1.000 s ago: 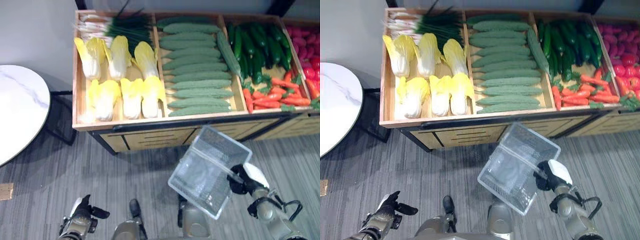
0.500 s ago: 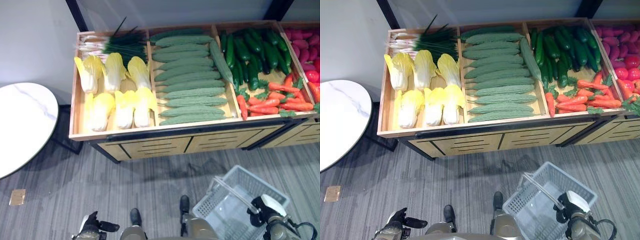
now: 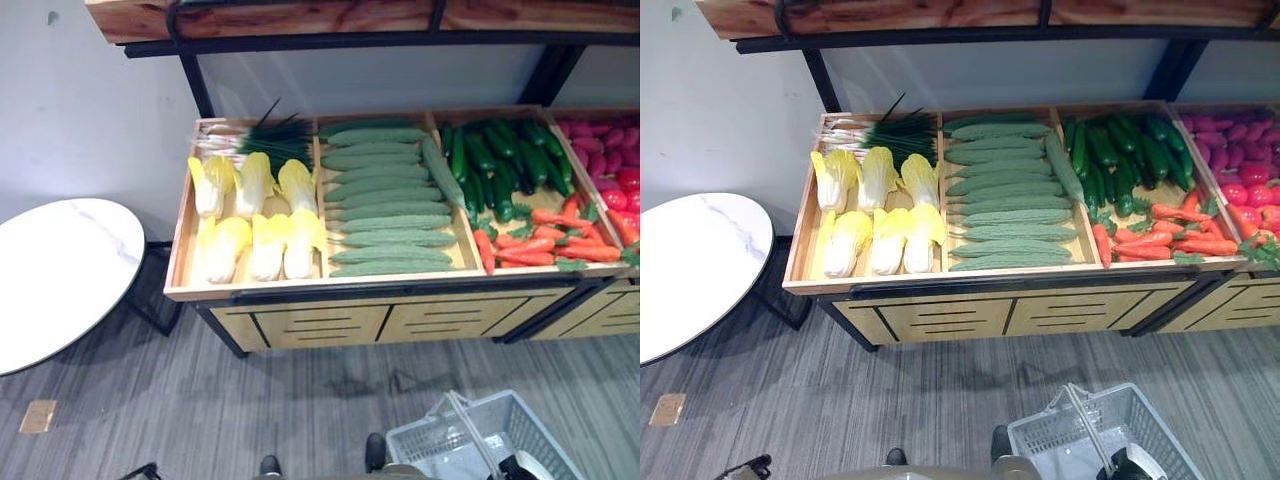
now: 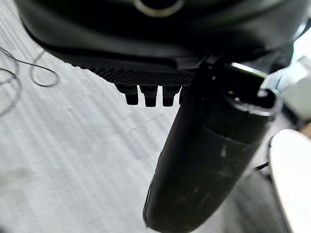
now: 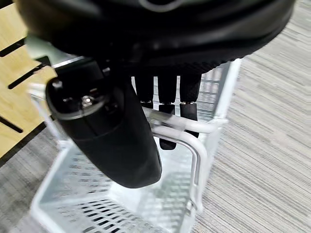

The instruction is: Get the vegetables into the basket

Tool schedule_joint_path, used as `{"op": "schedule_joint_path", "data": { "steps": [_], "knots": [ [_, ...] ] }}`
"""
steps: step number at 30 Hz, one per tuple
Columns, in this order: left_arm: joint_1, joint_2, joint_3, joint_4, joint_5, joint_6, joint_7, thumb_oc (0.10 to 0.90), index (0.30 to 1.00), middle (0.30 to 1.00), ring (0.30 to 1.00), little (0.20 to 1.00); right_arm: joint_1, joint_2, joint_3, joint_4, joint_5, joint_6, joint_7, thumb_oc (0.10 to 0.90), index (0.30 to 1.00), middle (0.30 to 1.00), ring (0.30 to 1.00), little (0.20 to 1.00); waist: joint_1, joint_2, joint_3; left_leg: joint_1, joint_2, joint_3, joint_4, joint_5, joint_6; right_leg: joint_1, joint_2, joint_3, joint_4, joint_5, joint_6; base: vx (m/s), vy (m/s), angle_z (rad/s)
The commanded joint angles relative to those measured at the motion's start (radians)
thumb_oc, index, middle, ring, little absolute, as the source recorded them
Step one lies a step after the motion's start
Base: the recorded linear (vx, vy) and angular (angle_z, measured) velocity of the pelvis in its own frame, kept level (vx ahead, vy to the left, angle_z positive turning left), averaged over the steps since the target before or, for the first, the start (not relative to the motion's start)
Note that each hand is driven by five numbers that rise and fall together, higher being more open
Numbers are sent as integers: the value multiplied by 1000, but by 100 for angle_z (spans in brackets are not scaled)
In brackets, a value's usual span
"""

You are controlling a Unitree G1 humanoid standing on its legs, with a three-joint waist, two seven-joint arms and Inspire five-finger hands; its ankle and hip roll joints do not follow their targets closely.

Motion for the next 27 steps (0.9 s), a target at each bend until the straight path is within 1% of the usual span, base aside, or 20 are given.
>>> {"op": "schedule_joint_path", "data": {
  "steps": [1, 2, 3, 4, 6, 7, 9, 12, 15, 18, 27],
  "knots": [
    [-28, 138, -45, -195, 180, -105, 158, 900, 1000, 1000, 1000, 1000, -34, -20, -26, 15, 41, -15, -78, 400, 300, 300, 300, 300, -13, -43, 33, -7, -22, -6, 1, 6, -21, 68, -72, 11, 8, -34, 108, -36, 0, -1],
    [-7, 176, -70, -342, 323, -102, 239, 900, 1000, 1000, 1000, 1000, -24, -14, -40, 25, 46, -27, -87, 400, 300, 300, 300, 300, -9, -46, 34, -9, -24, -12, 1, 5, -21, 68, -75, 9, 8, -33, 110, -38, 0, 1],
    [-4, 177, -52, -384, 332, -106, 267, 900, 1000, 1000, 1000, 1000, -21, -14, -48, 29, 51, -32, -87, 400, 300, 300, 300, 300, -8, -49, 32, -11, -25, -12, 1, 5, -22, 68, -78, 6, 7, -33, 112, -23, -1, 6],
    [-26, 201, -36, -468, 366, -113, 308, 900, 1000, 1000, 1000, 1000, -17, -20, -60, 45, 55, -28, -91, 400, 300, 300, 300, 300, -11, -54, 29, -13, -25, -13, 1, 3, -23, 68, -81, 1, 5, -31, 117, -4, 1, 7],
    [-43, 202, -38, -500, 377, -110, 317, 900, 1000, 1000, 1000, 1000, -19, -23, -60, 47, 50, -24, -95, 400, 300, 300, 300, 300, -15, -54, 27, -14, -26, -12, 1, 0, -23, 66, -84, 3, 4, -27, 119, -2, 3, 2],
    [-72, 187, -35, -574, 359, -125, 313, 900, 1000, 1000, 1000, 1000, -27, -30, -68, 53, 49, -17, -94, 400, 300, 300, 300, 300, -17, -53, 24, -13, -26, -11, 1, -2, -23, 66, -84, 5, 2, -25, 121, 4, 23, -4],
    [-86, 173, -39, -632, 344, -142, 295, 900, 1000, 1000, 1000, 1000, -28, -34, -69, 45, 46, -13, -95, 400, 300, 300, 300, 300, -21, -52, 23, -14, -26, -9, 1, -3, -23, 64, -86, 5, 1, -23, 122, 0, 0, 0],
    [-97, 166, -57, -650, 349, -140, 277, 900, 1000, 1000, 1000, 1000, -30, -39, -65, 43, 39, -10, -92, 400, 300, 300, 300, 300, -24, -52, 24, -13, -25, -8, 1, -4, -23, 64, -87, 6, 0, -22, 122, 0, 0, 0],
    [-152, 127, -139, -732, 380, -131, 216, 900, 1000, 1000, 1000, 1000, -44, -49, -50, 37, 10, 2, -76, 400, 300, 300, 300, 300, -40, -52, 25, -12, -23, -4, 1, -7, -22, 62, -88, 10, 0, -22, 120, 2, 3, 1],
    [-173, 106, -184, -750, 394, -131, 185, 900, 1000, 1000, 1000, 1000, -56, -51, -42, 35, 2, 4, -73, 400, 300, 300, 300, 300, -48, -52, 29, -12, -21, 3, 1, -9, -22, 60, -88, 14, 0, -22, 120, 3, 5, -1],
    [-222, 113, -224, -781, 405, -134, 157, 900, 1000, 1000, 1000, 1000, -66, -63, -32, 21, -2, 5, -71, 400, 300, 300, 300, 300, -66, -56, 38, -2, -19, 20, 1, -15, -21, 50, -85, 37, 0, -18, 121, 9, 9, -7]
  ]
}}
